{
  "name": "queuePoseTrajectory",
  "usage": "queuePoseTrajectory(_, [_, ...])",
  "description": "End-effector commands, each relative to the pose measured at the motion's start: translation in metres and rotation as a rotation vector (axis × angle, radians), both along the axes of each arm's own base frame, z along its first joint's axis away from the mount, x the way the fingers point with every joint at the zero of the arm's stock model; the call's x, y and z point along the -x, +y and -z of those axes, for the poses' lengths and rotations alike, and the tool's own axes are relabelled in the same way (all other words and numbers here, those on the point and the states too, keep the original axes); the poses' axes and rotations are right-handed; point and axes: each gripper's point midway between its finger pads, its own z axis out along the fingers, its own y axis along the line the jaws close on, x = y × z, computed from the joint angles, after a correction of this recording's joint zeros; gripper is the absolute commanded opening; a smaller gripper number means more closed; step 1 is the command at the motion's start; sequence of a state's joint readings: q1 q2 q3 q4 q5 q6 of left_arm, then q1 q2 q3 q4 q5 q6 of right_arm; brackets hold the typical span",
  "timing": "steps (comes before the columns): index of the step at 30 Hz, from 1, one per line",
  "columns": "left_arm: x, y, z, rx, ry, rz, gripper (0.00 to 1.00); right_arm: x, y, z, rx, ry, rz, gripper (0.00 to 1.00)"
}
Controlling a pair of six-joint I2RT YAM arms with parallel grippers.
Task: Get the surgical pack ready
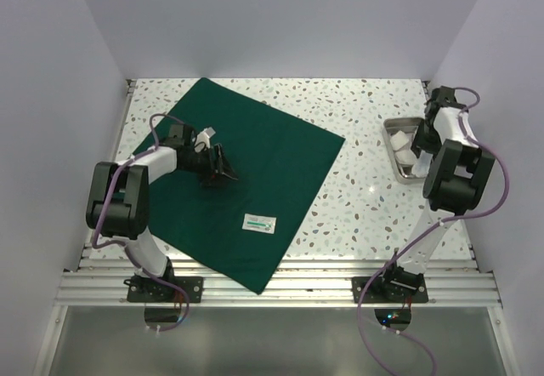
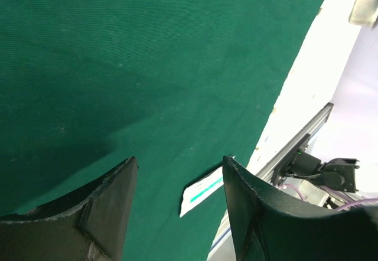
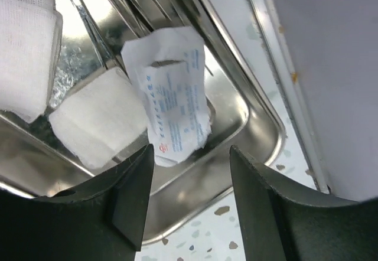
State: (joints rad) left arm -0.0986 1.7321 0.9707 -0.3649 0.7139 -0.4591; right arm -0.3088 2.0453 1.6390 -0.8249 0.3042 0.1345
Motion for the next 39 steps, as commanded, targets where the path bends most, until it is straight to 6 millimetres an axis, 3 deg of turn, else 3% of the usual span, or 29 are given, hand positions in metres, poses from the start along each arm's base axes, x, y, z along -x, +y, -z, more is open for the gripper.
queuePoseTrajectory(1, [-0.007, -0.001, -0.003, -0.026, -0.031, 0.024, 0.63, -0.004, 0.002, -0.061, 0.101, -0.147, 0.037, 0.58])
queuePoseTrajectory(7, [0.011, -0.013, -0.008, -0.055, -0.014, 0.081, 0.61, -0.015, 0.097, -0.074, -0.004, -0.183, -0.124, 0.59])
queuePoseTrajectory(8, [0.014, -0.014, -0.012, -0.055, -0.019, 0.086, 0.60, -0.018, 0.128, -0.076, -0.062, -0.203, -0.186, 0.59])
queuePoseTrajectory(10, [0.022, -0.021, -0.014, -0.051, -0.013, 0.103, 0.58, -0.015, 0.172, -0.084, -0.144, -0.234, -0.286, 0.59])
queuePoseTrajectory(11, [0.027, -0.023, -0.016, -0.052, -0.010, 0.110, 0.55, -0.011, 0.220, -0.086, -0.222, -0.237, -0.408, 0.60])
queuePoseTrajectory(13, [0.043, -0.028, -0.011, -0.070, 0.017, 0.121, 0.53, 0.002, 0.265, -0.089, -0.295, -0.236, -0.539, 0.60])
queuePoseTrajectory(15, [0.059, -0.032, -0.007, -0.072, 0.021, 0.139, 0.53, 0.024, 0.324, -0.090, -0.421, -0.221, -0.692, 0.61])
queuePoseTrajectory(17, [0.070, -0.034, -0.006, -0.059, 0.025, 0.133, 0.50, 0.049, 0.356, -0.087, -0.496, -0.206, -0.774, 0.61])
queuePoseTrajectory(18, [0.084, -0.035, 0.000, -0.054, 0.055, 0.139, 0.49, 0.060, 0.369, -0.087, -0.558, -0.202, -0.802, 0.61])
queuePoseTrajectory(19, [0.090, -0.036, 0.000, -0.042, 0.066, 0.132, 0.47, 0.074, 0.373, -0.075, -0.593, -0.171, -0.797, 0.61])
queuePoseTrajectory(20, [0.092, -0.038, -0.004, -0.031, 0.046, 0.136, 0.44, 0.079, 0.381, -0.083, -0.617, -0.215, -0.826, 0.61])
queuePoseTrajectory(22, [0.105, -0.037, 0.001, -0.037, 0.072, 0.132, 0.41, 0.097, 0.384, -0.076, -0.653, -0.200, -0.833, 0.61])
queuePoseTrajectory(29, [0.137, -0.037, 0.015, 0.000, 0.196, 0.080, 0.33, 0.115, 0.382, -0.068, -0.679, -0.196, -0.870, 0.62])
queuePoseTrajectory(39, [0.123, -0.053, 0.023, 0.095, 0.269, 0.000, 0.35, 0.122, 0.386, -0.070, -0.716, -0.220, -0.911, 0.62])
